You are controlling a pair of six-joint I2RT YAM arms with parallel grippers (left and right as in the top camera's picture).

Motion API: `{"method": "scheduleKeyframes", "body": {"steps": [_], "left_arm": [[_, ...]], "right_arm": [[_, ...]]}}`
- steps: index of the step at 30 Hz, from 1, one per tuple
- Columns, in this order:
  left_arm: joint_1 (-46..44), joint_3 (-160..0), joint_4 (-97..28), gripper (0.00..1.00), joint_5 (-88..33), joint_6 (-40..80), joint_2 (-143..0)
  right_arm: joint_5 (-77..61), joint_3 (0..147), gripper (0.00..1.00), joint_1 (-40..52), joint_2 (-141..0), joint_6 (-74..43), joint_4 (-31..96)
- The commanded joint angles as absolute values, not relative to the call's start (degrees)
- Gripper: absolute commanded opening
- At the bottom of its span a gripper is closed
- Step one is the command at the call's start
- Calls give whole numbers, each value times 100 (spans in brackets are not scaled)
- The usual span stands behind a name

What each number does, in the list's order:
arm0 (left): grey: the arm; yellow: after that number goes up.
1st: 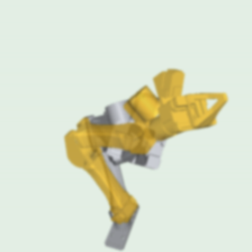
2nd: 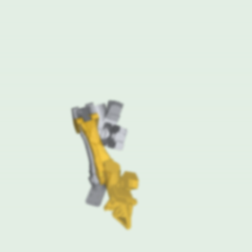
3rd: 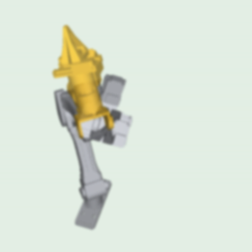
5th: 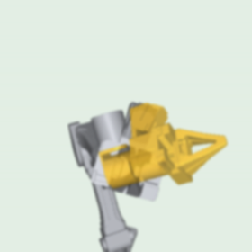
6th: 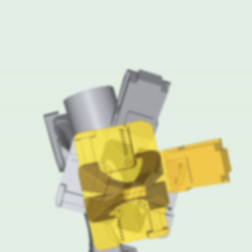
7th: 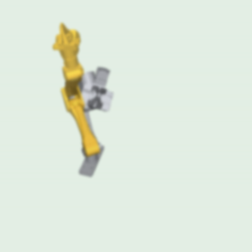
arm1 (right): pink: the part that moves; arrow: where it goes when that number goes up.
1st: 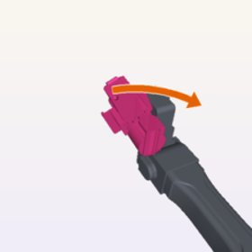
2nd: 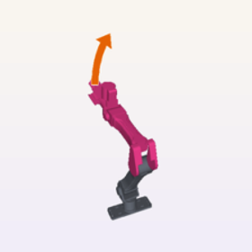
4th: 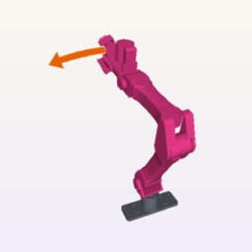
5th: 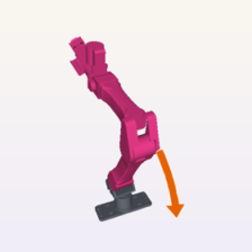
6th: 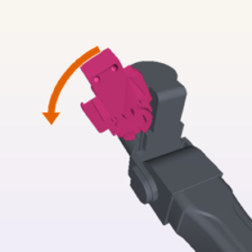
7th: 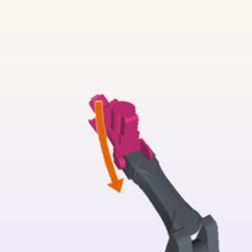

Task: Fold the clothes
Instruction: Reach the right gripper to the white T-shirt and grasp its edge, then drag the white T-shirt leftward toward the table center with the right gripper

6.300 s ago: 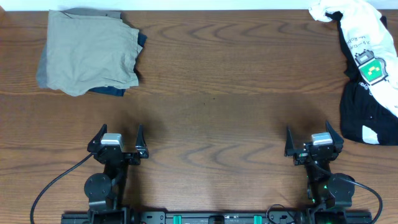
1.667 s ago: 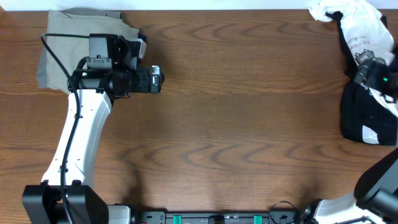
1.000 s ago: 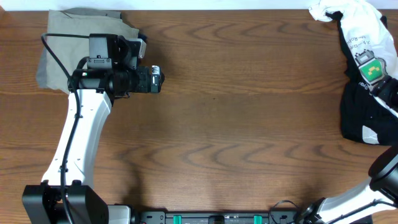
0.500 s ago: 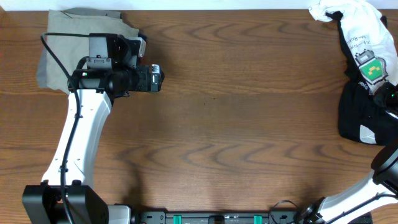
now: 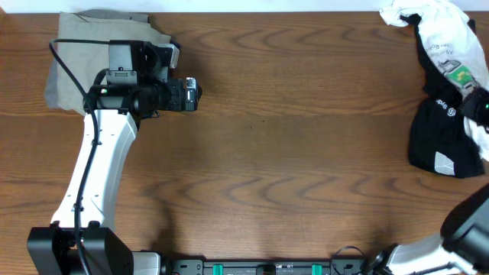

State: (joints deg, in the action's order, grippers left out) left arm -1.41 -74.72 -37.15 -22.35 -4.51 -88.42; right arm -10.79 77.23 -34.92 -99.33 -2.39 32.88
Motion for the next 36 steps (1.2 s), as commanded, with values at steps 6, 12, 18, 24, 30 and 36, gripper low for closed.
{"method": "scheduleKeyframes", "body": {"steps": [6, 12, 18, 24, 30, 36], "left_arm": [[-148, -7583, -3706, 98, -2294, -489, -8875], [-148, -7583, -3701, 98, -2294, -489, -8875], [-141, -7583, -3710, 98, -2294, -486, -8873], [-47, -7583, -3769, 98, -2294, -486, -8873], [207, -7583, -3979, 98, -2294, -484, -8873], [255, -7583, -4115, 98, -2296, -489, -8873]], "right_arm": [[-1328, 7854, 1, -2727, -8455, -19, 3542], [-1347, 7854, 1, -1175, -8068, 30, 3500], [-972, 7854, 1, 600, -8602, -89, 3063], [-913, 7854, 1, 1796, -9721, -333, 2495], [-921, 7854, 1, 2519, -10584, -469, 1798], [-880, 7854, 1, 2764, -10842, -637, 790]]}}
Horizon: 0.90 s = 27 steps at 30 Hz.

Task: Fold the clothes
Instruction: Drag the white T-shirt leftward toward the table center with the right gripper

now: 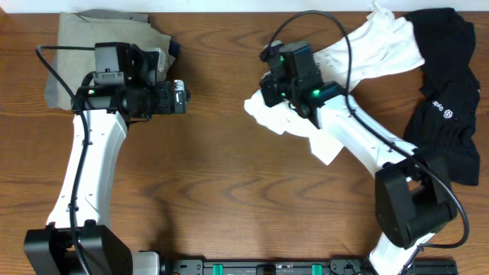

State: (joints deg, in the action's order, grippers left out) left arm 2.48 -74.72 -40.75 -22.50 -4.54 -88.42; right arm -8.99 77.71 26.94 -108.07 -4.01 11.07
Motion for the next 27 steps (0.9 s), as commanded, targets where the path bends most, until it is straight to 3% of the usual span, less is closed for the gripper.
{"method": "scheduleKeyframes", "body": {"steps": [1, 5, 6, 7, 8, 9, 13, 18, 27], "left_arm": [[255, -7583, -4112, 98, -2296, -489, -8873], [255, -7583, -4112, 98, -2296, -489, -8873], [248, -7583, -4117, 98, -2298, -486, -8873], [244, -7583, -4134, 98, -2298, -486, -8873], [244, -7583, -4152, 98, -2298, -486, -8873], [244, -7583, -4178, 98, -2298, -489, -8873], [244, -7583, -4313, 98, -2298, -489, -8873], [99, -7583, -4493, 98, -2443, -499, -8873], [-1688, -7583, -3977, 98, -2591, -639, -9041]], "right_arm": [[-882, 7854, 1, 2777, -10879, -733, 489], [-882, 7854, 1, 2827, -11216, -943, -937], [-880, 7854, 10, 2845, -11371, -1017, -1398], [-880, 7854, 37, 2849, -11496, -1072, -1719], [-880, 7854, 78, 2851, -11625, -1142, -2034], [-880, 7856, 99, 2851, -11701, -1203, -2213], [-882, 7874, 99, 2755, -11583, -1288, -2086], [-880, 7878, 99, 2342, -10750, -1192, -611], [-880, 7878, 99, 703, -9771, -779, 1885]]}}
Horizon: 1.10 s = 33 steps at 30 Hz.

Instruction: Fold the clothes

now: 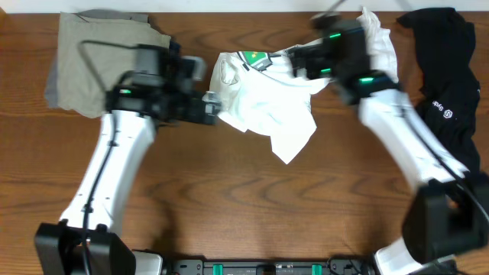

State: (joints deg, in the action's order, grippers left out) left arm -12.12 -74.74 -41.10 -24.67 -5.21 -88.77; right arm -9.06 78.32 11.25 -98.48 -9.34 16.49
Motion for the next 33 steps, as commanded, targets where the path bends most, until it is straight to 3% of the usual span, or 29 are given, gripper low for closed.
{"method": "scheduleKeyframes", "body": {"steps": [1, 10, 33], "left_arm": [[-1890, -7583, -3859, 98, -2576, -637, -9129], [-3098, -7583, -3144, 98, -1831, -607, -10298], [-4112, -7583, -2884, 98, -462, -1671, -11281]], "right_arm": [[-886, 7878, 99, 517, -9771, -784, 2010], [-902, 7876, 99, -178, -9782, -744, 2751], [-878, 7874, 99, -187, -9782, -545, 2958]]}}
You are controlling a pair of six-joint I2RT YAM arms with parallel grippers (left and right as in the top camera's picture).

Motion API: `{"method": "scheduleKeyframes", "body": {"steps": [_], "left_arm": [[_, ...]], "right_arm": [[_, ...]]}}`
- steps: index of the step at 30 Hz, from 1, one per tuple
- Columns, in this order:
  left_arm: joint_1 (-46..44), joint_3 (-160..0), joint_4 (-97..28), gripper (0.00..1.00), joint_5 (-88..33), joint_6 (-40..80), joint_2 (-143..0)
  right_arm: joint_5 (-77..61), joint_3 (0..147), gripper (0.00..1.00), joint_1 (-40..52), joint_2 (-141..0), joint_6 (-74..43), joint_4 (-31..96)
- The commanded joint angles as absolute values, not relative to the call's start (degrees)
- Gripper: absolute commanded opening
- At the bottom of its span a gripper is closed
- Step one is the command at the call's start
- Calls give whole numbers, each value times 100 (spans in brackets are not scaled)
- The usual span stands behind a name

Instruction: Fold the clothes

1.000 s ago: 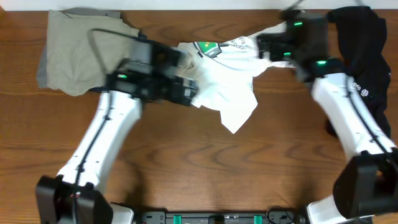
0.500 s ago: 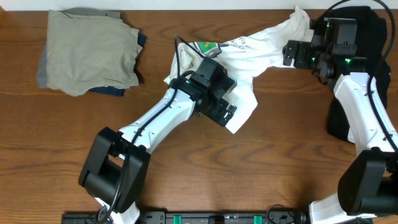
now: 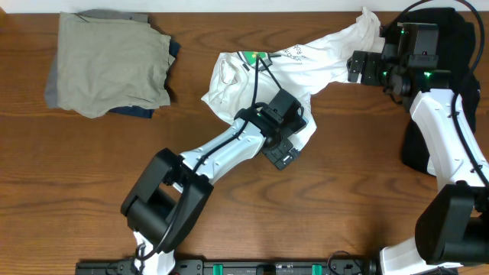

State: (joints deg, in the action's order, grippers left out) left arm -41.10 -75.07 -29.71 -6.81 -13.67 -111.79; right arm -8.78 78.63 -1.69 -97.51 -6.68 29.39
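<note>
A crumpled white T-shirt (image 3: 306, 65) with a green print lies across the middle back of the table, one end trailing toward the back right. My left gripper (image 3: 284, 149) sits on the shirt's lower corner and hides that tip. My right gripper (image 3: 354, 67) is at the shirt's right edge, just below the trailing end. From overhead I cannot make out how far either gripper's fingers are apart. A folded pile (image 3: 107, 61) with a khaki garment on top rests at the back left. A black garment (image 3: 416, 149) lies at the far right, partly hidden by my right arm.
The left arm (image 3: 214, 156) stretches diagonally from the front left to the shirt. The right arm (image 3: 447, 130) runs along the right edge over the black garment. Bare wooden table (image 3: 344, 198) shows in front of the shirt.
My left gripper has gone from the shirt's left edge to its lower corner. My right gripper has shifted right, from over the shirt's middle to its right edge. The shirt has barely moved.
First my left gripper was by the folded pile and the white shirt lay on the black garment at the far right. Then my right gripper had the shirt at the table's middle. Then both grippers were at it, left and right. Now they are at its lower corner and right edge.
</note>
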Motion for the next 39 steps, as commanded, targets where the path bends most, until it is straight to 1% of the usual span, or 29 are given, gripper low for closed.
{"method": "scheduleKeyframes", "body": {"steps": [1, 9, 12, 18, 22, 23, 25, 27, 28, 30, 31, 35, 39], "left_arm": [[-4112, -7583, -2812, 98, -462, -1750, -11323], [-4154, -7583, -2425, 99, -469, -1997, -11649], [-4226, -7583, -2425, 94, -469, -2123, -11662], [-4278, -7583, -2427, 93, -495, -2128, -11810], [-4278, -7583, -2477, 87, -687, -2117, -11955], [-4278, -7581, -2515, 84, -685, -2117, -11998], [-4278, -7581, -2598, 73, -681, -2119, -12064], [-4276, -7581, -2681, 47, -670, -2121, -12081], [-4270, -7581, -2720, 30, -604, -2119, -12081], [-4265, -7583, -2744, 10, -388, -2117, -12079], [-4265, -7585, -2762, 6, -222, -2110, -12066], [-4224, -7686, -3013, 6, 478, -1586, -11778], [-4073, -8042, -3756, 6, 672, -1024, -11168]], "right_arm": [[-878, 7874, 99, -187, -9782, -543, 2961], [-764, 7874, 99, -187, -9782, -504, 2965], [-701, 7874, 99, -187, -9782, -506, 2969], [-637, 7874, 99, -187, -9782, -506, 3052], [-613, 7874, 99, -187, -9782, -504, 3103], [-615, 7874, 99, -187, -9782, -504, 3114], [-617, 7874, 99, -187, -9782, -504, 3129], [-620, 7874, 99, -187, -9782, -506, 3135], [-620, 7874, 99, -187, -9782, -506, 3135], [-620, 7874, 99, -187, -9782, -506, 3135], [-620, 7874, 99, -187, -9782, -506, 3135], [-613, 7874, 99, -187, -9782, -504, 3138], [-578, 7874, 99, -209, -9782, -506, 3173]]}}
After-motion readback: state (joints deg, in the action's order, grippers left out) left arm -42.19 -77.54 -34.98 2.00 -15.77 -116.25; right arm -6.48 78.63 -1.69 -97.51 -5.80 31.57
